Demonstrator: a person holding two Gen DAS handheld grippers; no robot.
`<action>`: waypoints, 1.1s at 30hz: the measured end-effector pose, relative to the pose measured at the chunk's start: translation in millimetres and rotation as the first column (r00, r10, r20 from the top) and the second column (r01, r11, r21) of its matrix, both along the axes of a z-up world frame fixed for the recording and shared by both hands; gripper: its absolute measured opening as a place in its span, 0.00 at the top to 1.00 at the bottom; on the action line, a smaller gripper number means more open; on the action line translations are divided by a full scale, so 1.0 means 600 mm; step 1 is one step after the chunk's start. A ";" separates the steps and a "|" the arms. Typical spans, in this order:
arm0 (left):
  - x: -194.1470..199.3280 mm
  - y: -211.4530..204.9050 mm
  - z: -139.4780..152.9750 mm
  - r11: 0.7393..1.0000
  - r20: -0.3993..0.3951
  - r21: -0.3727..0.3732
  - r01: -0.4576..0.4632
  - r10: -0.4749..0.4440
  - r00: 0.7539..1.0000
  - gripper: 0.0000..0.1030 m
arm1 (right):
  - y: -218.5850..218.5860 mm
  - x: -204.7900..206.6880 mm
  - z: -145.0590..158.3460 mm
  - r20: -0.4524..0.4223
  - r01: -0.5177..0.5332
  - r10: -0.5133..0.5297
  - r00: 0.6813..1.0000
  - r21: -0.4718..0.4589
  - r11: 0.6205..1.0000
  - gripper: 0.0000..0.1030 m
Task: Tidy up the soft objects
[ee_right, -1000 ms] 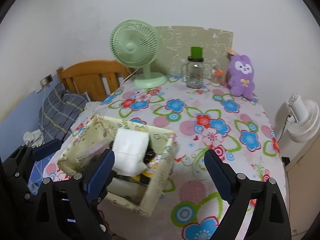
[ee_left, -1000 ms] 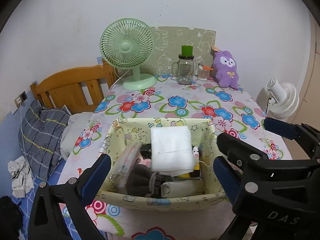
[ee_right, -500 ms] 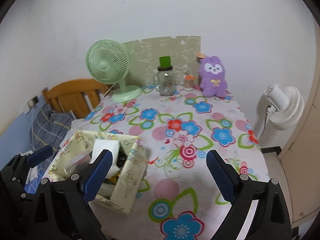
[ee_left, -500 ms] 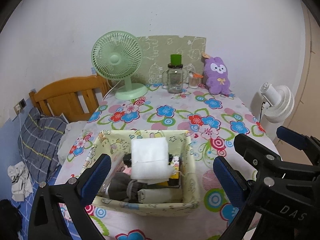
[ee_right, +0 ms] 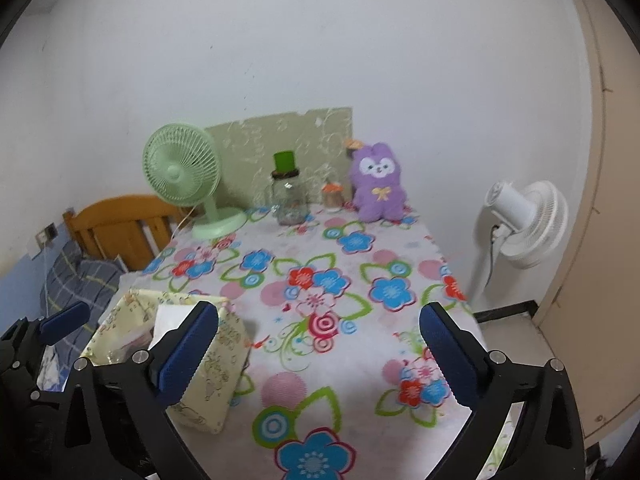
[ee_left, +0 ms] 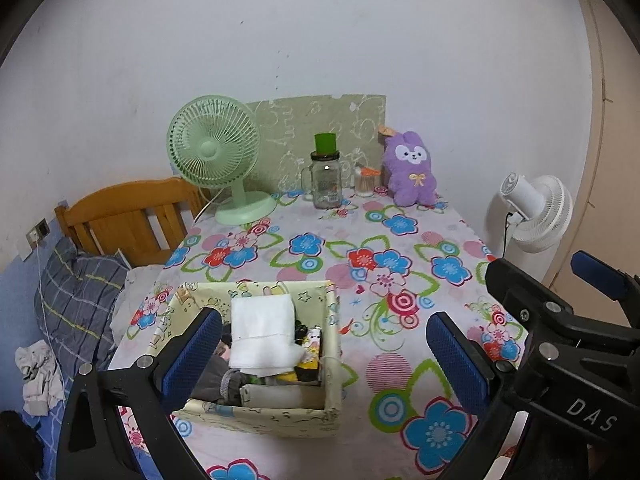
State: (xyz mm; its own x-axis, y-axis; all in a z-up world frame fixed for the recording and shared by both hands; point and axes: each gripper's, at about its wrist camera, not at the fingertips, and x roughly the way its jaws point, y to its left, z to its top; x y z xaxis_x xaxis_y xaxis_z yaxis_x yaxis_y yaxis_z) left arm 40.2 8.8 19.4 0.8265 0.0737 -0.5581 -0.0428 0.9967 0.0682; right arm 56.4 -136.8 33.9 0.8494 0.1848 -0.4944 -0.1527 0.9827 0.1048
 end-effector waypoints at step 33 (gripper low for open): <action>-0.074 -0.038 0.022 0.999 0.090 -0.011 0.036 -0.035 0.995 0.00 | -0.062 -0.092 0.021 0.113 0.102 -0.101 0.988 0.000 0.995 0.00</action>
State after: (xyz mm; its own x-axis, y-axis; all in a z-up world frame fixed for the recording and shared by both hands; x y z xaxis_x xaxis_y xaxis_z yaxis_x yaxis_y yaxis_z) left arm -4.0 -14.1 32.9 0.8752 0.0366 -0.4824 -0.0124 0.9985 0.0532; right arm 1.0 -173.7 46.7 0.9138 0.0921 -0.3956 -0.0624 0.9942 0.0874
